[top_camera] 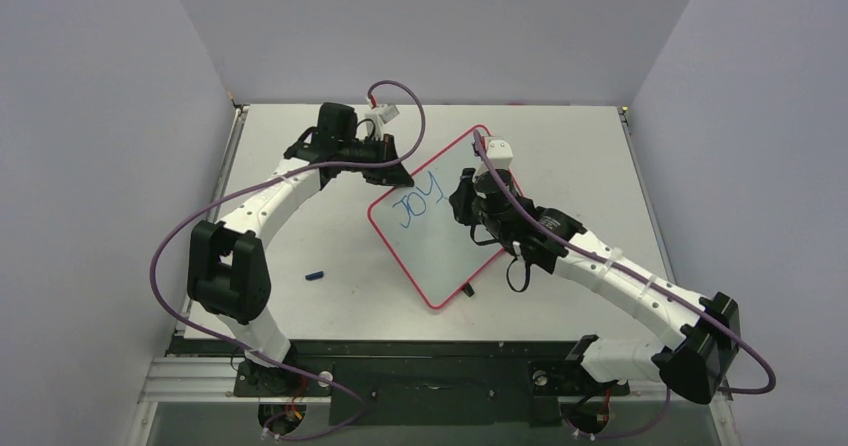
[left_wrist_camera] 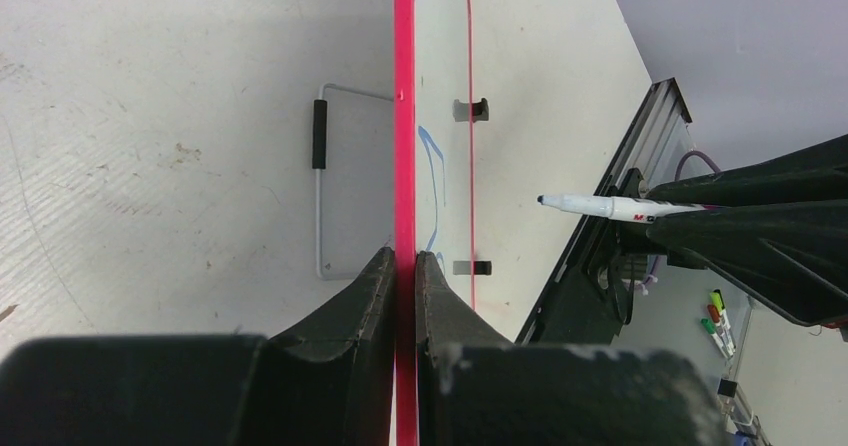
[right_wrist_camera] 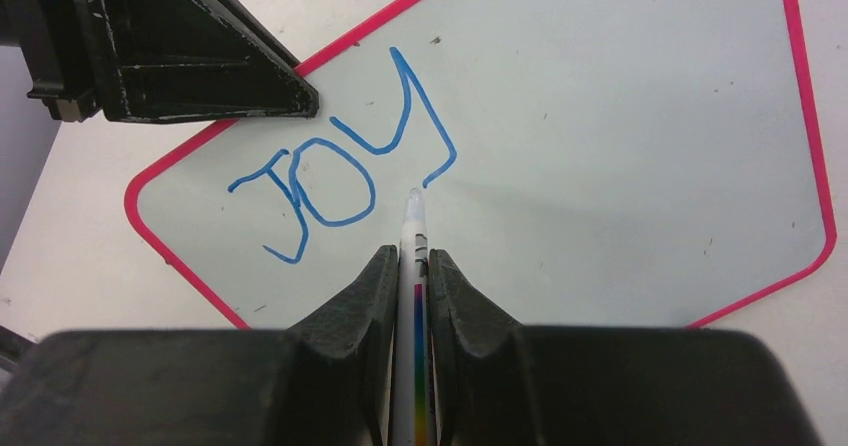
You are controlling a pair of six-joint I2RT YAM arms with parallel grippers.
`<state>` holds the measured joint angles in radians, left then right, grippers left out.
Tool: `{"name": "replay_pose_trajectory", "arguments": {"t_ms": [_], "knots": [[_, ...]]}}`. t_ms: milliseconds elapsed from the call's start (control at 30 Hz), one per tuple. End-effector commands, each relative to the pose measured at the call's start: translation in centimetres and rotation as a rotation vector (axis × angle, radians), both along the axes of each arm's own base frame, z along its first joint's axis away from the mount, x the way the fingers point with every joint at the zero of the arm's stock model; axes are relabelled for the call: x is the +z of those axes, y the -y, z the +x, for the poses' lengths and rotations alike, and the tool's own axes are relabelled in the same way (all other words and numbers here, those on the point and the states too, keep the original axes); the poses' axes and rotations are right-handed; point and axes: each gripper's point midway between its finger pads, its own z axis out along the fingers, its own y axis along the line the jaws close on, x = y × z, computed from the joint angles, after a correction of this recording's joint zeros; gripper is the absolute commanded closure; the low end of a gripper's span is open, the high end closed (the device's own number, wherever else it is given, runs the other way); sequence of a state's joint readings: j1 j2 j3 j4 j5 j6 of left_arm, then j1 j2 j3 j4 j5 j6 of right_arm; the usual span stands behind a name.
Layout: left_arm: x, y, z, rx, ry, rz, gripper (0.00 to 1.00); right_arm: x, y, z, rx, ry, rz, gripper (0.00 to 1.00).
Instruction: Write a sentence on the whiteboard
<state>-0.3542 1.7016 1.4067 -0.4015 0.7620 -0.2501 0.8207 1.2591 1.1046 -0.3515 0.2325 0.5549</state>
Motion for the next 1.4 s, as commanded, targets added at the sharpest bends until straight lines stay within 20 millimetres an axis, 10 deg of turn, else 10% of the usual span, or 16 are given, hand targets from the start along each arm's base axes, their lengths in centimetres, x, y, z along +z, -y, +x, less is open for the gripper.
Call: {"name": "replay_pose_trajectory", "arguments": {"t_ms": [0, 1367], "knots": [[2.8, 0.4, 0.3, -0.018, 0.089, -0.001, 1.00, 0.6, 0.6, -0.6, -0.010, 0.032, 0.018, 1.00], [2.0, 0.0, 0.6, 0.004, 0.161, 0.005, 1.00, -2.2, -9.2, -8.0, 0.392, 0.111, -0.061, 1.00]]}}
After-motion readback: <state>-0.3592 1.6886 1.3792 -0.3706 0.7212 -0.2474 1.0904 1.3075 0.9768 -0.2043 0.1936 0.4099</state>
